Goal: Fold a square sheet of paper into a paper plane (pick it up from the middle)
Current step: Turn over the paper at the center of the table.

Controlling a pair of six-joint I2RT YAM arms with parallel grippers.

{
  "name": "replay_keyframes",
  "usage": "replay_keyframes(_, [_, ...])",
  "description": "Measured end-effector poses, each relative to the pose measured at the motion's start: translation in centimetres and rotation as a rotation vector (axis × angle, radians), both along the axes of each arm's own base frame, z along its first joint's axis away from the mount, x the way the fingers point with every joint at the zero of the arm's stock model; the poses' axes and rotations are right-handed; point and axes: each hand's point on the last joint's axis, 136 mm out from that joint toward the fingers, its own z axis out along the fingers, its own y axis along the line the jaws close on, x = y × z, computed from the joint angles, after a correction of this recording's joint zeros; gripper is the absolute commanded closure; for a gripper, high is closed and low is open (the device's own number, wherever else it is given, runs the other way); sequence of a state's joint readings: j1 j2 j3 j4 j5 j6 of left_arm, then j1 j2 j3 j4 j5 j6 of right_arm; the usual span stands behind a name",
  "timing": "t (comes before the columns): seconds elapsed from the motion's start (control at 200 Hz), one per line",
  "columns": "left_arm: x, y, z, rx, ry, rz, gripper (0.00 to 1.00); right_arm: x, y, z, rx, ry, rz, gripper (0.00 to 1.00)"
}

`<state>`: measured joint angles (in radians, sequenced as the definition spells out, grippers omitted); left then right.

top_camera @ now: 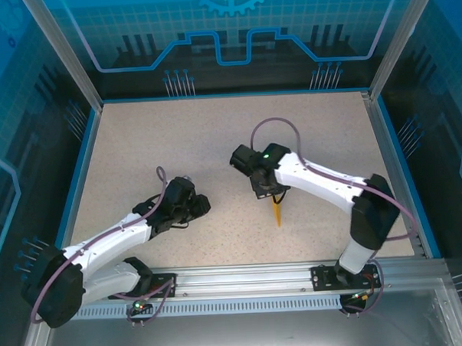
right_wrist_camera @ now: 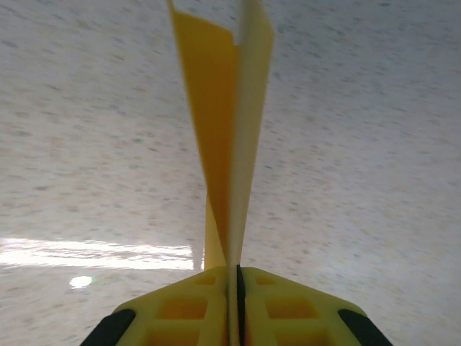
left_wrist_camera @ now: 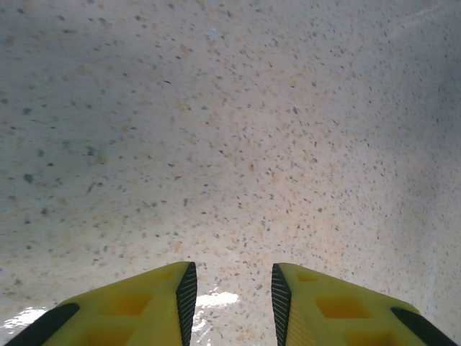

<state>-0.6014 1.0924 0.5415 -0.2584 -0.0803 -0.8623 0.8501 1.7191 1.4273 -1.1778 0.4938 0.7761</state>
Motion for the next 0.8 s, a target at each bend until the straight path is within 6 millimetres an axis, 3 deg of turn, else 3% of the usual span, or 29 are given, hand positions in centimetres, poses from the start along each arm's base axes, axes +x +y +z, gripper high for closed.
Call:
replay_keyframes(0.125, [-0.2,1.2,0.1,0.0,-0.016,0.051,0.62,-0.1,0.1,-2.9,-0.173,0.065,0.01,0.86])
replay_keyframes(0.265, [-0.7,2.6,0.4,0.001,-0.036,0.104,0.58,0.3,2.5,-6.0,-0.25,0.111,0.04,0.79])
replay_keyframes(0.455, [-1.5,3.8,0.8,-0.011,-0.067,0.146,0.54,-0.2,6.1,-8.1,-0.179,0.159,0.089,0.57])
replay_keyframes(0.52, [-1.6,4.0,0.9,-0.015,-0.069,0.154,0.52,-0.5,7.5,-8.5,-0.106,0.175,0.112,0.44])
replay_keyframes(0.65, [-1.7,4.1,0.9,-0.013,-0.068,0.155,0.51,-1.7,9.4,-7.7,0.082,0.191,0.166,0.34])
replay_keyframes(0.8, [-1.7,3.6,0.5,-0.023,-0.051,0.139,0.49,-2.5,10.2,-2.8,0.317,0.115,0.232,0.31])
